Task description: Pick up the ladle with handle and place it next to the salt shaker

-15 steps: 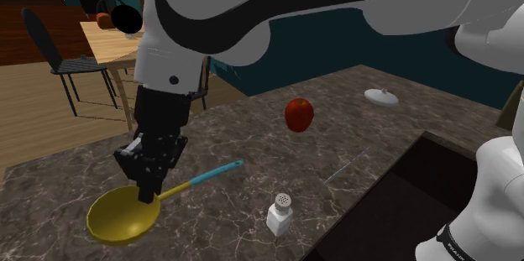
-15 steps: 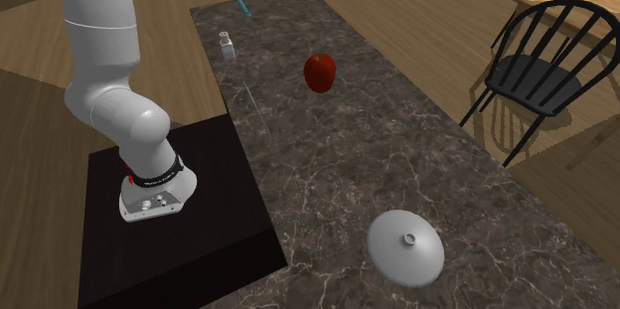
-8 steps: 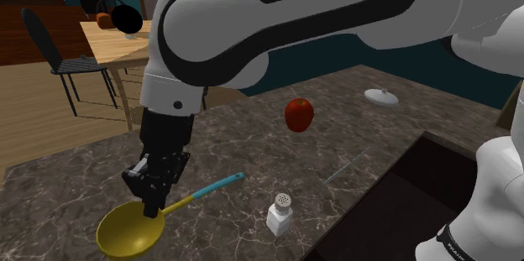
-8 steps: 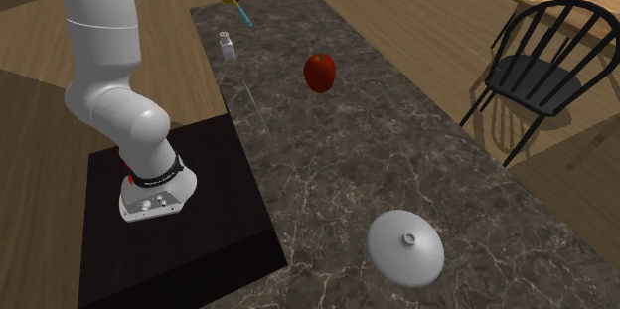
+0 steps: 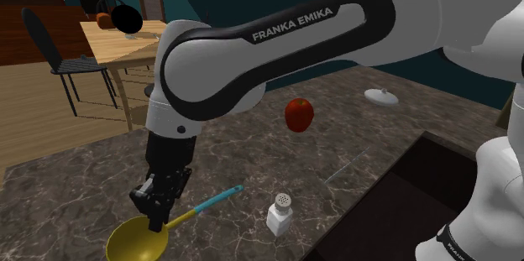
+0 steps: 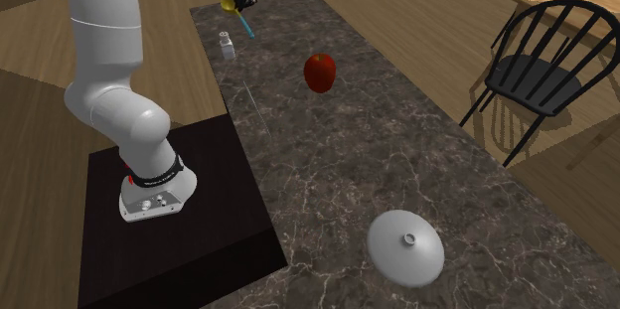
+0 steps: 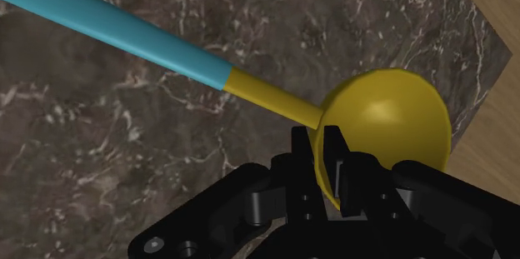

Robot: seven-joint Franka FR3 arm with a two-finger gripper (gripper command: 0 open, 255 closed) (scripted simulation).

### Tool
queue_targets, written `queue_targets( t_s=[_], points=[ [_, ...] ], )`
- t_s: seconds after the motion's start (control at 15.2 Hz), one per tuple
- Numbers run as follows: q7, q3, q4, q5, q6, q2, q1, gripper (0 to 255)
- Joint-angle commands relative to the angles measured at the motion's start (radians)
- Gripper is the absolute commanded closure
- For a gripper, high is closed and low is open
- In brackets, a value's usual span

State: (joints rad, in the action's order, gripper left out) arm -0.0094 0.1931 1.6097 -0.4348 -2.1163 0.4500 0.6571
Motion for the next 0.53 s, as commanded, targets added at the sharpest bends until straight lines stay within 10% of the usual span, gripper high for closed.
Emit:
queue_targets(
  t_s=[0.0, 0.46],
  points=[
    [-0.009, 0.001, 0.009, -0.003, -0.018, 0.01, 0.0, 255],
    [-0.028, 0.002, 0.03, -0.01, -0.058, 0.033, 0.001, 255]
  ],
)
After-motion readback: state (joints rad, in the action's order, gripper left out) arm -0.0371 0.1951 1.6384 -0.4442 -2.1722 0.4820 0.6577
